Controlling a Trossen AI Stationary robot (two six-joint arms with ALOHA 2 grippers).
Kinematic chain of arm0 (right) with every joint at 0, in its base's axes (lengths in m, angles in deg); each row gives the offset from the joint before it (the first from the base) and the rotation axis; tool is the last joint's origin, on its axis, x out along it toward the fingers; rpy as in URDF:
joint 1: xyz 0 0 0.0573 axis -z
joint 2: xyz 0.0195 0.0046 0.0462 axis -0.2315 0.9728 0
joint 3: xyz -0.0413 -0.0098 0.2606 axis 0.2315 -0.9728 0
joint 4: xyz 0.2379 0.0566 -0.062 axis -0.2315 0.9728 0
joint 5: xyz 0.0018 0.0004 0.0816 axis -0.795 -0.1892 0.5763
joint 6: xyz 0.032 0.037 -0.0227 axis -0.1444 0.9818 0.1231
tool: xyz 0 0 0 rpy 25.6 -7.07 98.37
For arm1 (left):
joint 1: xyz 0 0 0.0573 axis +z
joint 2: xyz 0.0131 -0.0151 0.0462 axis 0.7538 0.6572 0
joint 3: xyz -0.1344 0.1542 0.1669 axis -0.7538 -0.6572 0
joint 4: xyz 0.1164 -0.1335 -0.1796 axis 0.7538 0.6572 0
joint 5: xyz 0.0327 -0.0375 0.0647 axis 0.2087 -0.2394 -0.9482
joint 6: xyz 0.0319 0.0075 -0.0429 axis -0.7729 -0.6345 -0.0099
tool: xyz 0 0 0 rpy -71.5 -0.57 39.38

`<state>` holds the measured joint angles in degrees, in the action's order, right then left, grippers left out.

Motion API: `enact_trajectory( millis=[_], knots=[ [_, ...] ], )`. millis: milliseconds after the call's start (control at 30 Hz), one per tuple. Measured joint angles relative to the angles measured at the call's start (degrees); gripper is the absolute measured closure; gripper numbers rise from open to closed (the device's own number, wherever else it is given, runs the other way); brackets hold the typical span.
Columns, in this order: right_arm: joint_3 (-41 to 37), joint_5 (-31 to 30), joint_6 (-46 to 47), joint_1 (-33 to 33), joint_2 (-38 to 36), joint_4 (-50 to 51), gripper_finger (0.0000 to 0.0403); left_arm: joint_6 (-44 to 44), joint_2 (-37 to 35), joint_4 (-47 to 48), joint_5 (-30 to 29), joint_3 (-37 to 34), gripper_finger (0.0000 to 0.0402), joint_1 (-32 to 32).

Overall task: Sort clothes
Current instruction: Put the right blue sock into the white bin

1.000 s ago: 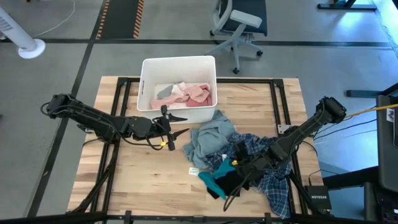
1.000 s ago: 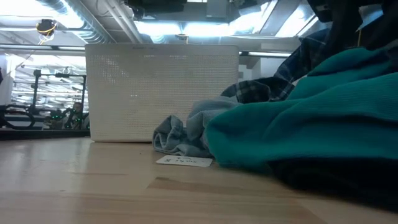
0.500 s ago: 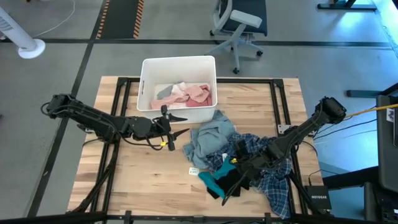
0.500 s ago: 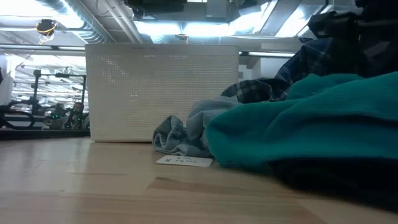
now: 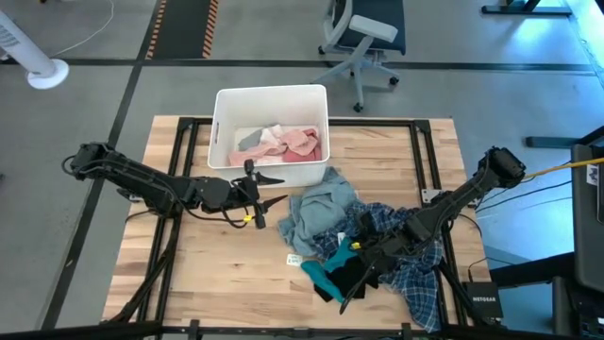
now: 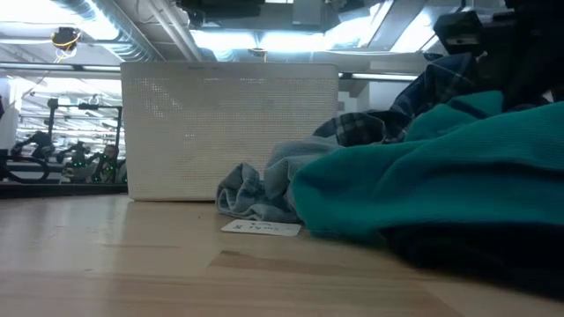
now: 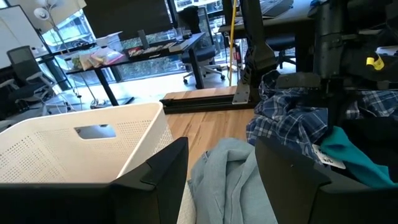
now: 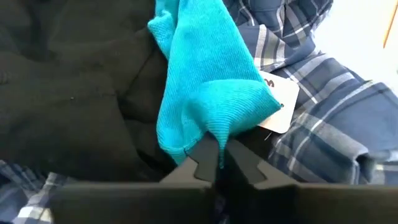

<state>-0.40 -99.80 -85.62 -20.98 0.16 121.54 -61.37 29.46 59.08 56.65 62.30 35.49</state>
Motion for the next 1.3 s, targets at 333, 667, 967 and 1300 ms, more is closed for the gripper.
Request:
enact_trajectory(
  millis=[333,667,967,1300],
  knots=[
    [11.2,-3.1,-4.7,-0.1,0.0,9.5,0.037,-0.2,0.0,0.0,0.0,0.0,0.0219,0.0],
    [25.7,-17.4,-16.5,0.0,0.0,18.6,0.0374,0.0,0.0,0.0,0.0,0.0,0.0219,0.0],
    [32.9,-23.6,-30.2,8.7,-0.6,17.9,0.0384,0.0,0.0,0.0,0.0,0.0,0.0219,0.0],
    [34.8,-21.5,-46.4,24.2,-1.5,2.7,0.0377,-0.6,0.0,0.1,0.0,0.0,0.0219,0.0]
  ],
)
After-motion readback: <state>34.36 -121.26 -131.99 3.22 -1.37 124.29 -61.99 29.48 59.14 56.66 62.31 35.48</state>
